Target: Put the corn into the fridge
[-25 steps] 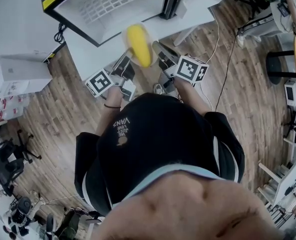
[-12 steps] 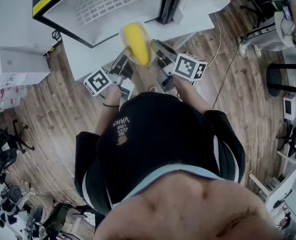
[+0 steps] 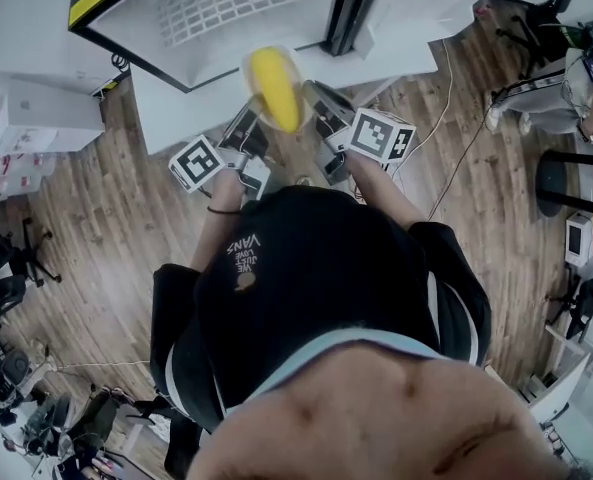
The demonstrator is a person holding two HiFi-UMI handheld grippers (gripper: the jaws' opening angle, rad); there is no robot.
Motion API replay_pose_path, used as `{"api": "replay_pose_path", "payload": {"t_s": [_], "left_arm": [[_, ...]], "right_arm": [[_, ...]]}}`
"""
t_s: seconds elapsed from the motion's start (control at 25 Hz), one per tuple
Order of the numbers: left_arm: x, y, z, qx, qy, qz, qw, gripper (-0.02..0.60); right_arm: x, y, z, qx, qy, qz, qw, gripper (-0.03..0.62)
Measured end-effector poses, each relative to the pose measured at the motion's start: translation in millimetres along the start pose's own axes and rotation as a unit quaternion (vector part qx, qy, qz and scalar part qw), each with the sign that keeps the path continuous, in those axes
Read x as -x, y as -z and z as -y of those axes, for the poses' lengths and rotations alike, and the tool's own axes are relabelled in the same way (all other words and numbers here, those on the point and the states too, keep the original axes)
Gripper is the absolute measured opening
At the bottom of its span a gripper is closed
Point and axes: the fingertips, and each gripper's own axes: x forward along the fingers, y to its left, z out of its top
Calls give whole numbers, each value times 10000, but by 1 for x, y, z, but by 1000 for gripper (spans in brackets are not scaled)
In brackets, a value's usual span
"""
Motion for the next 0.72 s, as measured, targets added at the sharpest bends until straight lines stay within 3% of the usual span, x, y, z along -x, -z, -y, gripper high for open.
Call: {"api": "replay_pose_path", "payload": {"t_s": [0.72], "left_arm": [[-40, -64, -21, 25, 106, -209, 9997, 35]], "right_arm": [[-65, -36, 9, -15, 132, 173, 9998, 27]]}}
